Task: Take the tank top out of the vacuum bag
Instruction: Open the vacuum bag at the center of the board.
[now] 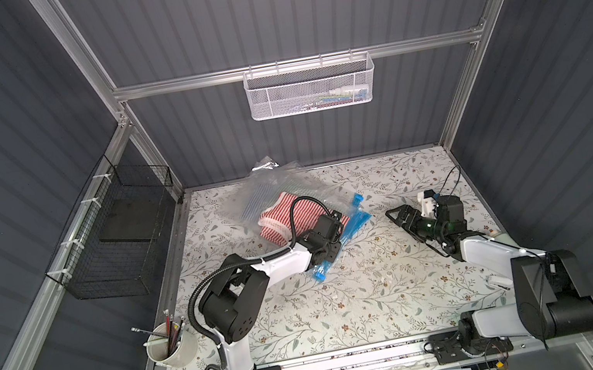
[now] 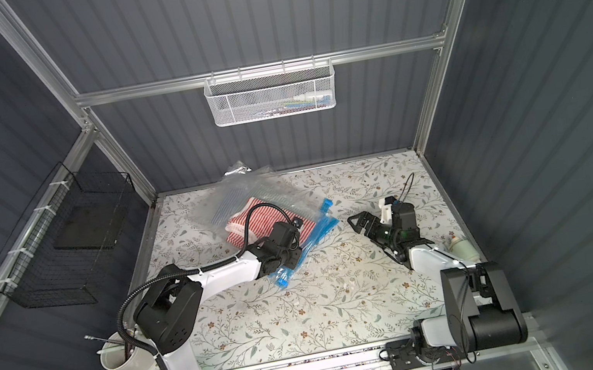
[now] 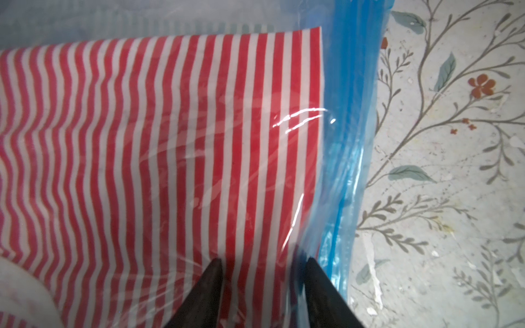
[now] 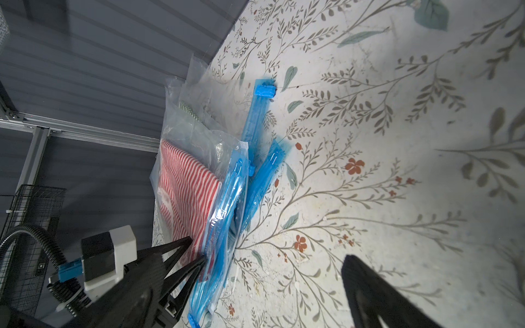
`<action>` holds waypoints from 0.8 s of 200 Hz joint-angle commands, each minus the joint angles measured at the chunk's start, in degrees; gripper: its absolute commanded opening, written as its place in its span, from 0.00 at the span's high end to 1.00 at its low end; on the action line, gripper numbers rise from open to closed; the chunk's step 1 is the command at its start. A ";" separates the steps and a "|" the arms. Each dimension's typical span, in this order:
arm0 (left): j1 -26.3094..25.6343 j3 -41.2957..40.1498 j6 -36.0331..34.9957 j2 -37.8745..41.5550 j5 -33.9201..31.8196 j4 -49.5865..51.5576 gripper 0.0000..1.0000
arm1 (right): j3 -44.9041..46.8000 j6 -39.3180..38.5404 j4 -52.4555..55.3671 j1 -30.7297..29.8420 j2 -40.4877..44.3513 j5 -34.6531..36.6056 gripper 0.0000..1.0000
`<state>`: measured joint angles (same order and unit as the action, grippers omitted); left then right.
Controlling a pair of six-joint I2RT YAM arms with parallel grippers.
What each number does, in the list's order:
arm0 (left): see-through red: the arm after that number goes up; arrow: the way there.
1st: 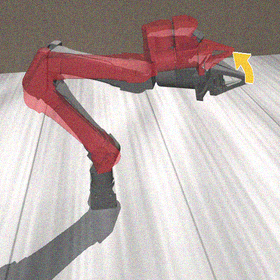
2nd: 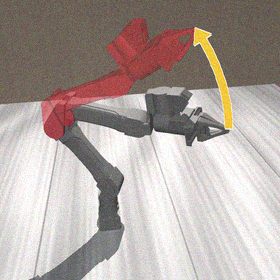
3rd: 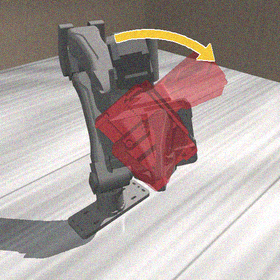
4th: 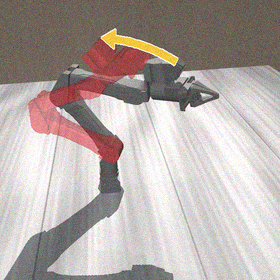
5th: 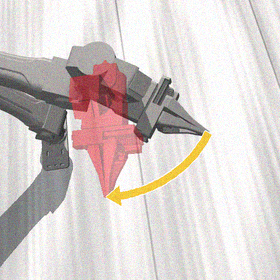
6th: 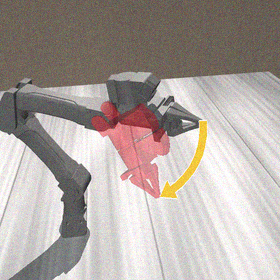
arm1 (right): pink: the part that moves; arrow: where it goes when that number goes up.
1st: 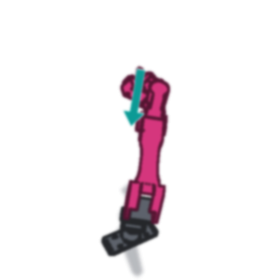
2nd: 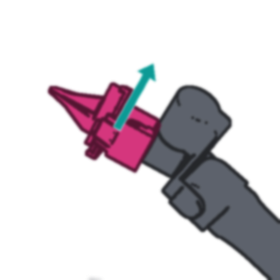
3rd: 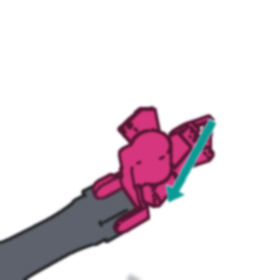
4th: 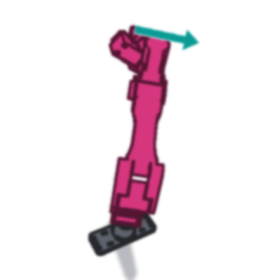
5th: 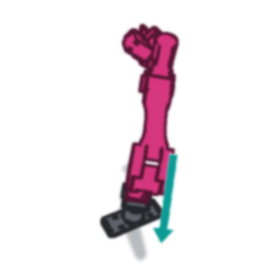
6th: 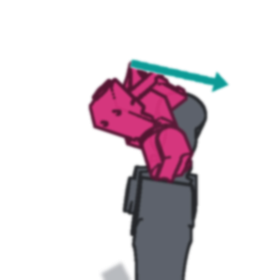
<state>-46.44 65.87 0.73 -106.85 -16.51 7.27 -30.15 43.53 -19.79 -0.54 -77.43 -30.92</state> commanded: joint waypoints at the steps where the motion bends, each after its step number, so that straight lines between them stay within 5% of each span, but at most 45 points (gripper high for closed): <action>1: 0.12 1.59 1.20 -1.31 -1.32 0.71 0.64 | 1.13 1.33 -1.82 -0.33 -0.60 -1.40 0.01; 33: 0.12 3.24 1.95 -2.14 -1.17 1.72 1.00 | 1.84 2.66 -3.79 -1.37 -1.09 -1.97 0.01; 160: 0.12 1.76 9.34 9.44 4.26 -0.35 1.00 | 1.67 7.05 -7.86 -11.67 -1.77 -0.40 0.10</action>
<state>-46.41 68.20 7.20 -100.38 -15.70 8.03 -28.58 48.66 -24.80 -10.31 -79.15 -31.68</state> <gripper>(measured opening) 0.049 0.906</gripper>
